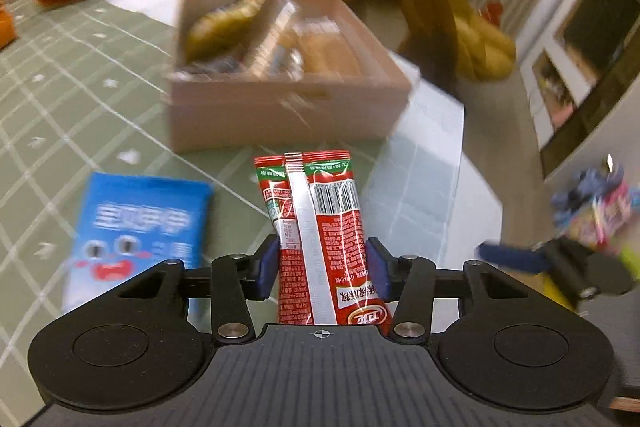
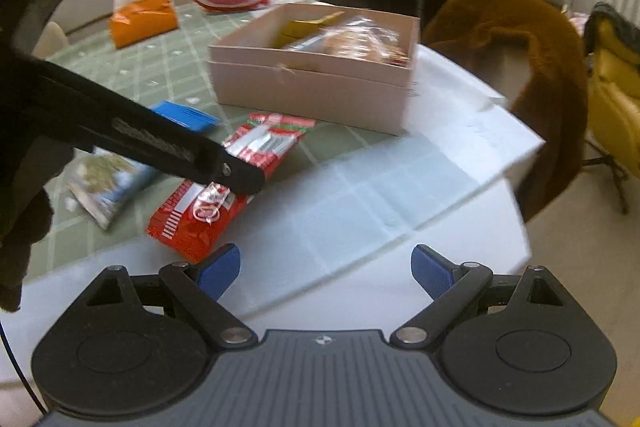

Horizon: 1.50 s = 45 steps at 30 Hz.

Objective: Organize snacks

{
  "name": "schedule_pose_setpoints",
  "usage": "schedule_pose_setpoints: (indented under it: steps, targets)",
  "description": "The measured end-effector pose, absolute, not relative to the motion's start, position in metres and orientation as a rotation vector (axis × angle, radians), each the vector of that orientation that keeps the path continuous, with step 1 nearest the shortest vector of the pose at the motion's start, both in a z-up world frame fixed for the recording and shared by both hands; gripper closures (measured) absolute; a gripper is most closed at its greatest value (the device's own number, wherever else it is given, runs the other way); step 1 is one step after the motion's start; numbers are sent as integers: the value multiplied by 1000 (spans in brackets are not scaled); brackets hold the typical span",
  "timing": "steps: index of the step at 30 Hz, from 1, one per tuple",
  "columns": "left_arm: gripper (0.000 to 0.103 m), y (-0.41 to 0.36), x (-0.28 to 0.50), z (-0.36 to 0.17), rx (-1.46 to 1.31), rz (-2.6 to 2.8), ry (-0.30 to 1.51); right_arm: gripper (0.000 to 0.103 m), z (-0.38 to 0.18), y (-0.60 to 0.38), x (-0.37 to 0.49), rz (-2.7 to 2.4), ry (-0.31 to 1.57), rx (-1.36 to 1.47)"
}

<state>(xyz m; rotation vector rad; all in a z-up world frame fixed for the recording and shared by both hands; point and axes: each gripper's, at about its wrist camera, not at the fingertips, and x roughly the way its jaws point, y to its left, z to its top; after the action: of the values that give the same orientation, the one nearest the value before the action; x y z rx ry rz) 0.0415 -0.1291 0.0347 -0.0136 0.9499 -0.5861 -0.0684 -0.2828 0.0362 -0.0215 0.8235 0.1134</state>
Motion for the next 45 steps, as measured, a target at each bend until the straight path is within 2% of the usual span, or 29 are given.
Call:
schedule_pose_setpoints:
  steps: [6, 12, 20, 26, 36, 45]
  targets:
    - [51, -51, 52, 64, -27, -381, 856, 9, 47, -246, -35, 248, 855, 100]
    - [51, 26, 58, 43, -100, -185, 943, 9, 43, -197, 5, 358, 953, 222]
    - [51, 10, 31, 16, -155, -252, 1001, 10, 41, -184, 19, 316, 934, 99]
    - [51, 17, 30, 17, -79, -129, 981, 10, 37, -175, 35, 299, 994, 131]
    - [51, 38, 27, 16, -65, -41, 1001, 9, 24, -108, 72, 263, 1031, -30]
    - [51, 25, 25, 15, -67, -98, 1000, 9, 18, -164, 29, 253, 952, -119]
